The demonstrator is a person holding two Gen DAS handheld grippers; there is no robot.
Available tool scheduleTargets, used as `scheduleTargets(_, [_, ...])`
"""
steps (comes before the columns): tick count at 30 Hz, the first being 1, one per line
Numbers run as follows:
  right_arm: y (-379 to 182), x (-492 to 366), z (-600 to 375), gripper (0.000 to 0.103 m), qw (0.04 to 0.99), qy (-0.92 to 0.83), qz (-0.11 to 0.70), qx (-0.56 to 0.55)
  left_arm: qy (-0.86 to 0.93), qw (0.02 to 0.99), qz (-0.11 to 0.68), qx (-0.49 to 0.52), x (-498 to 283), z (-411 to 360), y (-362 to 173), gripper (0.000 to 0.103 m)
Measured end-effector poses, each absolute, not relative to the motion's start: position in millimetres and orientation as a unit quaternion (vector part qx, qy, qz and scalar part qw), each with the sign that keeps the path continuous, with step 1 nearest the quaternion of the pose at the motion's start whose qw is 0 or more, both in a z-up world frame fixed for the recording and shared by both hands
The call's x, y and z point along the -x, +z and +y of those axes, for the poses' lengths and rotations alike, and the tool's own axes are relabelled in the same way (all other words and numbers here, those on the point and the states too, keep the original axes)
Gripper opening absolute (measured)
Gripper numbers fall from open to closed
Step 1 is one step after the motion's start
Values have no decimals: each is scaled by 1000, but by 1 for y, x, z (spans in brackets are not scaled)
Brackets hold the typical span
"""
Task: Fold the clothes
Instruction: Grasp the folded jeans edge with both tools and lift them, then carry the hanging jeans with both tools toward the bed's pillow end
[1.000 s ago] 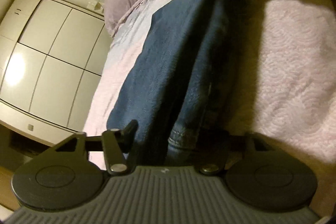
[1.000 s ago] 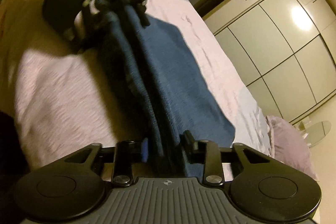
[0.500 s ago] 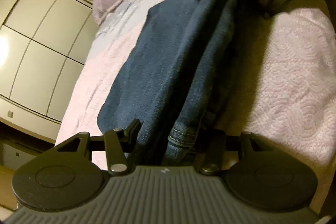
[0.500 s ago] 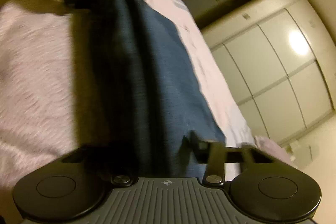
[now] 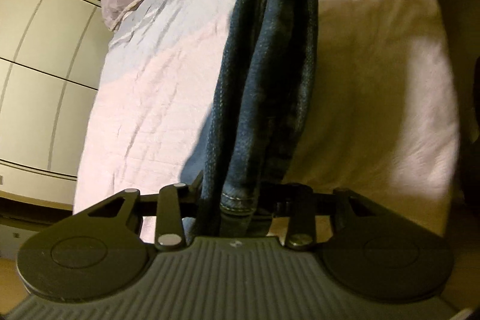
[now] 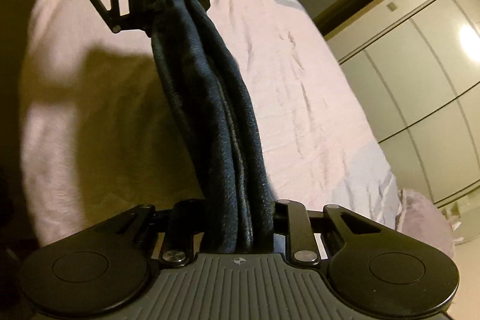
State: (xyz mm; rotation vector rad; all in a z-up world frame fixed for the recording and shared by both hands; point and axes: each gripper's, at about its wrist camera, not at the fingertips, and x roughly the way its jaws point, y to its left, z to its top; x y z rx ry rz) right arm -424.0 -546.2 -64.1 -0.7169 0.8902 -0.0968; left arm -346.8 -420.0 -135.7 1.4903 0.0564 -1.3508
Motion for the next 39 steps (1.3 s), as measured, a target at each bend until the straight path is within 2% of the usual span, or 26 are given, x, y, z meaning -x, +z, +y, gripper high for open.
scheduleTargets(5, [13, 427, -549, 22, 827, -12, 463, 319, -596, 505, 59, -621, 362, -425, -72, 34])
scheduleTargets(9, [50, 458, -551, 22, 822, -25, 476, 312, -615, 491, 74, -613, 379, -433, -35, 34])
scheduleTargets(17, [125, 519, -555, 22, 812, -50, 500, 297, -630, 482, 41, -607, 422, -471, 21, 34])
scheduleTargets(28, [162, 569, -588, 22, 803, -128, 516, 270, -665, 441, -20, -603, 460, -531, 36, 34])
scheduleTargets(39, [158, 572, -609, 22, 783, -191, 549, 220, -702, 380, -71, -598, 454, -579, 16, 34])
